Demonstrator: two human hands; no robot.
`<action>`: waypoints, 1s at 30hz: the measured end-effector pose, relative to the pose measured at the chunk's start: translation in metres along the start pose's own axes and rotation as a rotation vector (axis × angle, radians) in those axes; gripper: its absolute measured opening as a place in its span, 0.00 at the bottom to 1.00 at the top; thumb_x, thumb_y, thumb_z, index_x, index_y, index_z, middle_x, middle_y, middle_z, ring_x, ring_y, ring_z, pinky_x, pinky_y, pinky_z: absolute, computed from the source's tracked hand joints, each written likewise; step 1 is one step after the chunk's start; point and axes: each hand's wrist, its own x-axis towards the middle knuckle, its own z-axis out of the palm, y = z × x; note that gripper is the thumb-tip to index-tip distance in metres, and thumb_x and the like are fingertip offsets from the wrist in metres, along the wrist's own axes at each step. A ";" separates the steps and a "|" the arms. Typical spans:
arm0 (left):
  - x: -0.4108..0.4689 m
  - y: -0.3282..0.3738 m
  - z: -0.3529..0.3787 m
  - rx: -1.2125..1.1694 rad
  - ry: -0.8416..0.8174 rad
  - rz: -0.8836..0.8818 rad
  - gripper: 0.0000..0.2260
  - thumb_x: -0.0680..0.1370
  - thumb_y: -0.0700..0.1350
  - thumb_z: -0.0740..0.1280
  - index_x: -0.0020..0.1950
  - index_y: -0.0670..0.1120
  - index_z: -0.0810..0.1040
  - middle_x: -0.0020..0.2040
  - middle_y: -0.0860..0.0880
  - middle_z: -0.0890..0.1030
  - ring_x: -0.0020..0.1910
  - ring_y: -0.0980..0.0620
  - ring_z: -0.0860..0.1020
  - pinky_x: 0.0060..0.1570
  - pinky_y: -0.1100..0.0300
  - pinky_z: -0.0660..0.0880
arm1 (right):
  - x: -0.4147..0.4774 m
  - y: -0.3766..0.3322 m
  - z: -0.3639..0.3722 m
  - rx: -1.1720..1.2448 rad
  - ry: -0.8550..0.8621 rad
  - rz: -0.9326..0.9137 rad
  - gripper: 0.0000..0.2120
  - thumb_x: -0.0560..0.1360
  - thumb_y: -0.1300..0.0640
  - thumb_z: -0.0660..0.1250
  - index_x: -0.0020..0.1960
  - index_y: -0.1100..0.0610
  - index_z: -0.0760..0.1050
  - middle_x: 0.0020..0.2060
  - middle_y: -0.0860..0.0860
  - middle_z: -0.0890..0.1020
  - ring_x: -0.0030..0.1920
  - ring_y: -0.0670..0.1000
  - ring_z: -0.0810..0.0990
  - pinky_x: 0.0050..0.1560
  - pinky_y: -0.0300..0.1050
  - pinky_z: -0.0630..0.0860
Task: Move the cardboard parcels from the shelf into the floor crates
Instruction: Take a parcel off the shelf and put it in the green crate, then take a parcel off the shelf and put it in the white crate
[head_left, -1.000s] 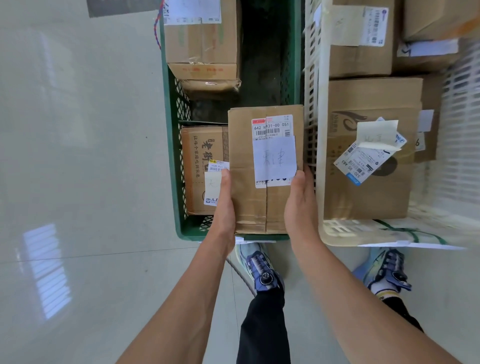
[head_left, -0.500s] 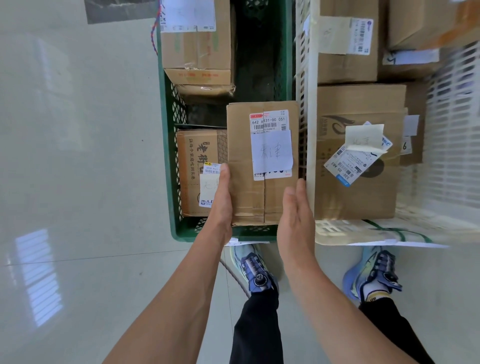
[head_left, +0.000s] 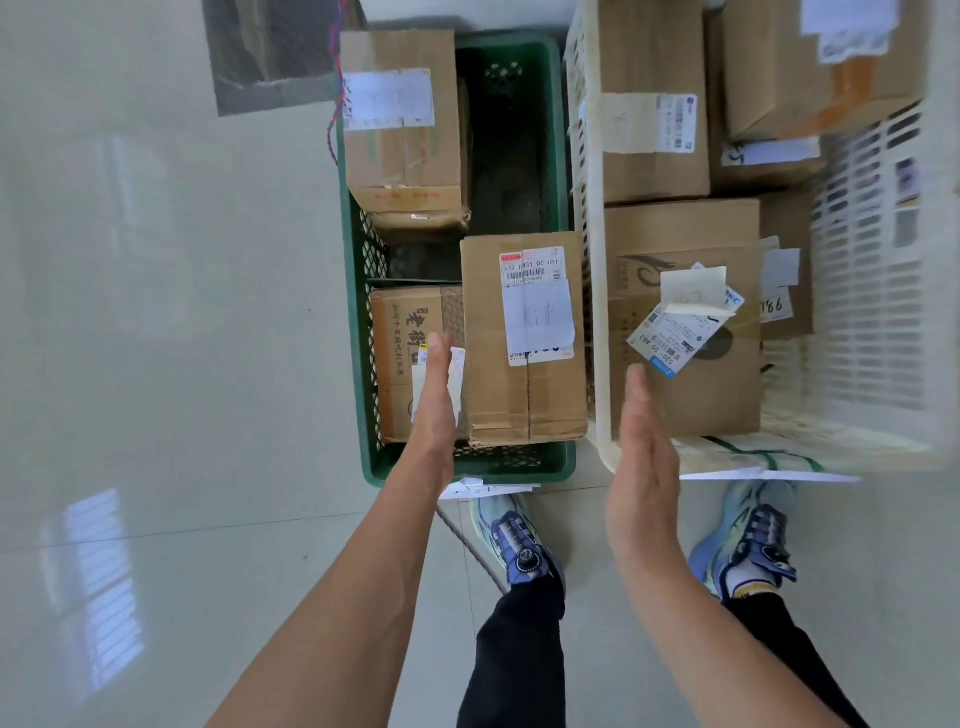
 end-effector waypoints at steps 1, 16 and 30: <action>-0.013 0.008 0.001 -0.001 0.007 0.029 0.33 0.83 0.73 0.46 0.86 0.63 0.58 0.83 0.64 0.66 0.69 0.70 0.64 0.77 0.48 0.57 | 0.002 -0.008 -0.007 0.017 0.004 -0.026 0.35 0.80 0.31 0.51 0.84 0.44 0.61 0.80 0.33 0.64 0.77 0.28 0.60 0.74 0.25 0.56; -0.278 0.149 0.079 0.107 -0.156 0.377 0.35 0.79 0.75 0.47 0.84 0.64 0.64 0.84 0.63 0.65 0.84 0.61 0.60 0.85 0.38 0.54 | -0.059 -0.201 -0.163 0.219 -0.011 -0.248 0.37 0.79 0.30 0.53 0.84 0.44 0.58 0.83 0.39 0.62 0.82 0.38 0.60 0.85 0.55 0.55; -0.479 0.155 0.320 0.143 -0.333 0.536 0.35 0.77 0.75 0.51 0.80 0.63 0.71 0.81 0.62 0.70 0.82 0.60 0.65 0.82 0.42 0.60 | -0.147 -0.285 -0.486 0.333 0.099 -0.429 0.39 0.72 0.17 0.55 0.79 0.32 0.60 0.81 0.32 0.63 0.80 0.34 0.60 0.84 0.51 0.55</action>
